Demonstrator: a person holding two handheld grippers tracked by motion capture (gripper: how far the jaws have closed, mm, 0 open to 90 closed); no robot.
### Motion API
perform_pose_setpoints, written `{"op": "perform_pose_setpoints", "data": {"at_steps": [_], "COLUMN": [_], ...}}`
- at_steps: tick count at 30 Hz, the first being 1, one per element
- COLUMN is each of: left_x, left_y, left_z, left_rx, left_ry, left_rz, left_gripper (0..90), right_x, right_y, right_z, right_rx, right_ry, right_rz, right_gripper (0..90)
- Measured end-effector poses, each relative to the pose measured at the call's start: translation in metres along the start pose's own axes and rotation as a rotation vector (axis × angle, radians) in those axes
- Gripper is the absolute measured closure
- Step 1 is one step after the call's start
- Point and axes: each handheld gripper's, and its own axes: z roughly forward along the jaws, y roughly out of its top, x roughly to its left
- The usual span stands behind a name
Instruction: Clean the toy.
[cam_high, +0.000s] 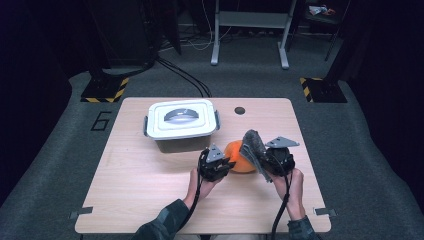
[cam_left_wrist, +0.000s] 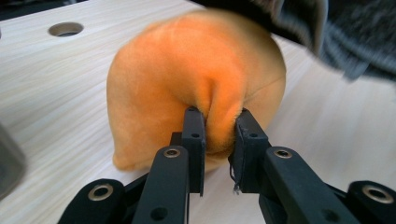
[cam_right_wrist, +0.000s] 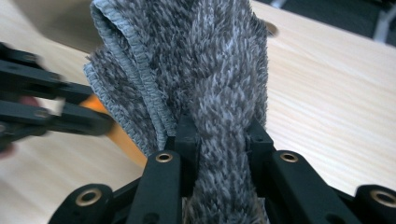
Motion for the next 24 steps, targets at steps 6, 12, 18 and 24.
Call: {"op": "perform_pose_setpoints", "data": {"at_steps": [6, 12, 18, 24], "left_x": [-0.001, 0.004, 0.009, 0.007], "left_y": [-0.002, -0.007, -0.008, -0.006], "left_z": [0.0, 0.004, 0.011, 0.013], "left_rx": [0.028, 0.044, 0.038, 0.044], "left_ry": [-0.009, 0.035, 0.03, 0.061], "left_rz": [-0.004, 0.026, 0.08, 0.064], "left_gripper": [76.4, 55.2, 53.4, 69.8], "right_x": [0.027, 0.022, 0.016, 0.016], "right_y": [0.007, 0.004, 0.005, 0.008], "right_z": [0.017, 0.036, 0.041, 0.044], "right_rx": [0.057, 0.068, 0.058, 0.049], "right_ry": [-0.022, 0.007, 0.035, 0.019], "right_rz": [-0.073, -0.06, -0.051, -0.05], "right_gripper": [72.9, 73.2, 73.2, 73.1]}}
